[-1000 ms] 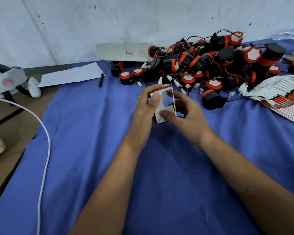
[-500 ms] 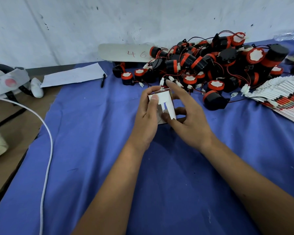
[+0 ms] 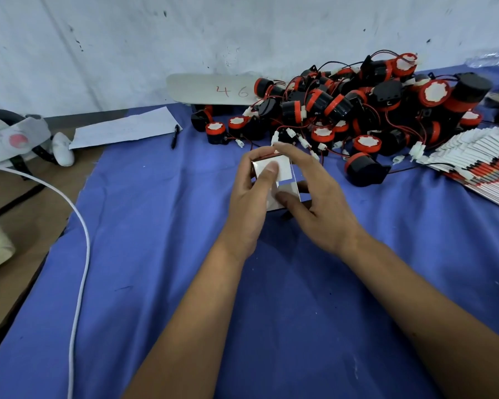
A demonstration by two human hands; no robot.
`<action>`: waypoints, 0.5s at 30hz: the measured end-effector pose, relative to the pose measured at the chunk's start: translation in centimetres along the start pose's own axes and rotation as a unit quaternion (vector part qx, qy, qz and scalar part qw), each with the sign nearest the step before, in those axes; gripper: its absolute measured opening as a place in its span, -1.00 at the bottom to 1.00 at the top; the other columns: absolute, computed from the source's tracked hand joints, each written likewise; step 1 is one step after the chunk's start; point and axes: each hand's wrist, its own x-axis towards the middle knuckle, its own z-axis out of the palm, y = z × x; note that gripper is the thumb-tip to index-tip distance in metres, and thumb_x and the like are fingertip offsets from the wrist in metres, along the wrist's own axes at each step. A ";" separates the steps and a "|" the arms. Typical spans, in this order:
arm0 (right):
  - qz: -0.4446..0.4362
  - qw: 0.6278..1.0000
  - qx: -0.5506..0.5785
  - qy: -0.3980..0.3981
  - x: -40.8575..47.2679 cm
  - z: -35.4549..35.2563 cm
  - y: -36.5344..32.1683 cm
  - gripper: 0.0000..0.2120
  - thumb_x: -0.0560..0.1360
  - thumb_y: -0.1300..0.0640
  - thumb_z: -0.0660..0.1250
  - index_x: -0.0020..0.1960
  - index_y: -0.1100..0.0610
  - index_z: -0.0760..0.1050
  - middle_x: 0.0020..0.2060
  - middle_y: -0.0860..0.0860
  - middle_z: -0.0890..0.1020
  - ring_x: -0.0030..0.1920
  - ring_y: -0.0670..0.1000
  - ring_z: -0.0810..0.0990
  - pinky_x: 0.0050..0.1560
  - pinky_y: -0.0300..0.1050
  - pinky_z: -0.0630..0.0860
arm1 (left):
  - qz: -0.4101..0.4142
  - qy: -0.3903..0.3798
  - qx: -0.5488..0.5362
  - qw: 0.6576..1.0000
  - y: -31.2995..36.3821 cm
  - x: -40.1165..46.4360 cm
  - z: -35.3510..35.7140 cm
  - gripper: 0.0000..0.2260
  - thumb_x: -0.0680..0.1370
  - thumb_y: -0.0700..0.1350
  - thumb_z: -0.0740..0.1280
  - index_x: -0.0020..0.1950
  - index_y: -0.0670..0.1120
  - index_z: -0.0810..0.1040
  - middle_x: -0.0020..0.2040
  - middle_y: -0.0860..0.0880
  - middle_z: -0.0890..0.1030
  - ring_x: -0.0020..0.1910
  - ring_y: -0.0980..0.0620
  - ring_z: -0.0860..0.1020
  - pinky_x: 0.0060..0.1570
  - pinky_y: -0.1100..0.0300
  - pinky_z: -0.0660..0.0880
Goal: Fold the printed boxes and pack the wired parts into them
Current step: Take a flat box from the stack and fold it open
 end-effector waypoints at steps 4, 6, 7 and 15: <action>0.001 1.000 -0.020 -0.005 0.0 0.3 -0.5 -0.36 0.57 0.31 0.34 0.55 -0.10 0.27 0.40 -0.15 0.44 0.41 -0.04 0.41 0.29 -0.10 0.51 | 0.074 0.036 0.103 0.991 -0.7 0.1 0.2 -0.84 0.71 -0.01 0.26 0.28 0.05 0.50 0.16 0.07 0.63 0.15 0.08 0.62 0.06 0.03 0.63; 0.005 1.000 -0.006 0.000 -0.1 0.5 -0.7 -0.39 0.58 0.28 0.34 0.54 -0.08 0.27 0.43 -0.25 0.41 0.45 -0.06 0.39 0.35 -0.12 0.46 | 0.119 0.057 0.158 0.979 -1.0 0.1 0.1 -0.85 0.71 0.03 0.27 0.26 0.08 0.50 0.17 0.11 0.62 0.19 0.04 0.61 0.14 -0.09 0.61; 0.007 1.000 0.003 0.001 -0.2 0.5 -0.9 -0.37 0.57 0.30 0.34 0.55 -0.05 0.25 0.44 -0.27 0.38 0.47 -0.08 0.37 0.39 -0.14 0.42 | 0.140 0.069 0.179 0.971 -1.1 0.2 0.1 -0.85 0.70 0.04 0.28 0.26 0.10 0.49 0.18 0.12 0.62 0.21 0.01 0.60 0.17 -0.11 0.58; 0.061 0.979 0.166 -0.098 -0.7 0.3 -2.9 -0.39 0.68 -0.07 0.13 0.66 -0.05 -0.01 0.60 -0.22 0.13 0.61 -0.14 0.08 0.58 -0.02 0.19 | 0.155 0.124 0.216 0.956 -1.5 0.6 -0.9 -0.80 0.69 0.05 0.29 0.29 0.05 0.48 0.16 0.07 0.63 0.16 -0.05 0.61 0.12 -0.15 0.57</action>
